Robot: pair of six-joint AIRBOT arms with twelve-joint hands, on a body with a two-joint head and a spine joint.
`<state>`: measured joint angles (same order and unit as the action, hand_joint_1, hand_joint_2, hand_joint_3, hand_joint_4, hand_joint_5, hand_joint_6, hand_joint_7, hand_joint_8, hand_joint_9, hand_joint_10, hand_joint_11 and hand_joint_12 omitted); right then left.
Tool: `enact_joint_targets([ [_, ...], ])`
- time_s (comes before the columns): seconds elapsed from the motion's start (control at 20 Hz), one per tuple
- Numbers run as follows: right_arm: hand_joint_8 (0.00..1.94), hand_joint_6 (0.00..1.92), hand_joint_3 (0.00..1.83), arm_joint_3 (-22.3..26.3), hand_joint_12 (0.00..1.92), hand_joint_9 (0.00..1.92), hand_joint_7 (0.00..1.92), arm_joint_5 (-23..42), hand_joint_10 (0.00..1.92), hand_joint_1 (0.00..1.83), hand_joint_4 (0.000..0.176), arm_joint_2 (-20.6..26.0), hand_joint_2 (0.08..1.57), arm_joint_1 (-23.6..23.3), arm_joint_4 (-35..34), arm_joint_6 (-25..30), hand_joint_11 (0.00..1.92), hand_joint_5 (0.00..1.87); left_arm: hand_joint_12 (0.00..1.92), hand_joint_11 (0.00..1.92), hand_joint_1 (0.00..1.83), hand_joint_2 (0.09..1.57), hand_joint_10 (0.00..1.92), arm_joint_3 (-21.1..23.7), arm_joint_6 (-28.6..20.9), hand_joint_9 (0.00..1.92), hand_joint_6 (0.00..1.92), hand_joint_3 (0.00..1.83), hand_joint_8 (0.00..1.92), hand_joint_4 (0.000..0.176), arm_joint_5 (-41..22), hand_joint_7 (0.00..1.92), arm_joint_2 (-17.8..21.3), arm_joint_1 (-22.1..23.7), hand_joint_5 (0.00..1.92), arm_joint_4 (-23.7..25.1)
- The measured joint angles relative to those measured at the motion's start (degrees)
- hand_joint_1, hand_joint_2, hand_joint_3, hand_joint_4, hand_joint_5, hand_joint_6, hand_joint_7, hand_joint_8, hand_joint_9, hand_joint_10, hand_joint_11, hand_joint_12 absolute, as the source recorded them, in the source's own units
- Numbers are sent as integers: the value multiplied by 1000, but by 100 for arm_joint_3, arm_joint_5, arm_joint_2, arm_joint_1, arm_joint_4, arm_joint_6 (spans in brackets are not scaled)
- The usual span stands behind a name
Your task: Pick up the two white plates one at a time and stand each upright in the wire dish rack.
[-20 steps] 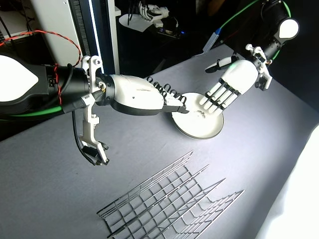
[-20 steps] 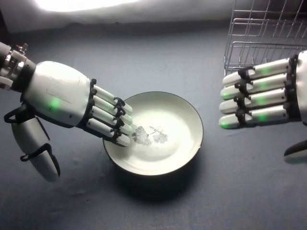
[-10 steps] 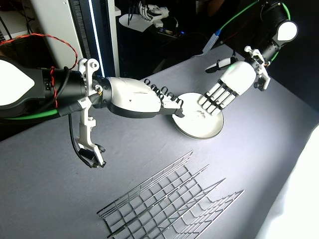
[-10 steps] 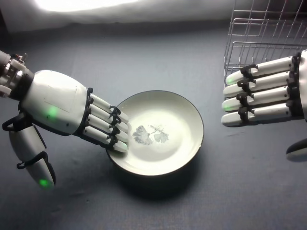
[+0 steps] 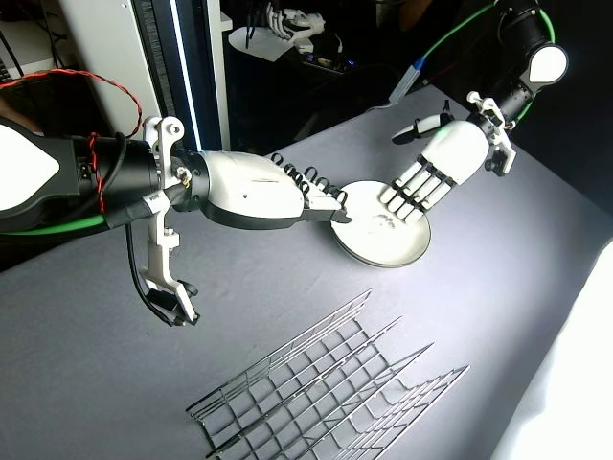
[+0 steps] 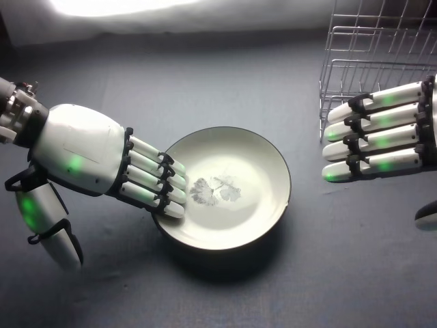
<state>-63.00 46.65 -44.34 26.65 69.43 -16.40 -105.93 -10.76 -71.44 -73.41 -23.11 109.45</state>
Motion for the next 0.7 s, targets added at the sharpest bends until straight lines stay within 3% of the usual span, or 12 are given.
enact_joint_targets([
  [0.6,0,0,3,0,269,98,103,17,4,3,0,0,1392,4,4,2,0,93,0,0,0,1009,0,76,2,0,0,1,0,0,247,0,-555,-22,0,-343],
  [0.7,5,4,0,0,265,90,87,11,3,463,0,-2,1305,46,-9,7,0,77,0,0,0,999,0,76,0,0,2,0,0,0,280,0,-579,-7,6,-358],
])
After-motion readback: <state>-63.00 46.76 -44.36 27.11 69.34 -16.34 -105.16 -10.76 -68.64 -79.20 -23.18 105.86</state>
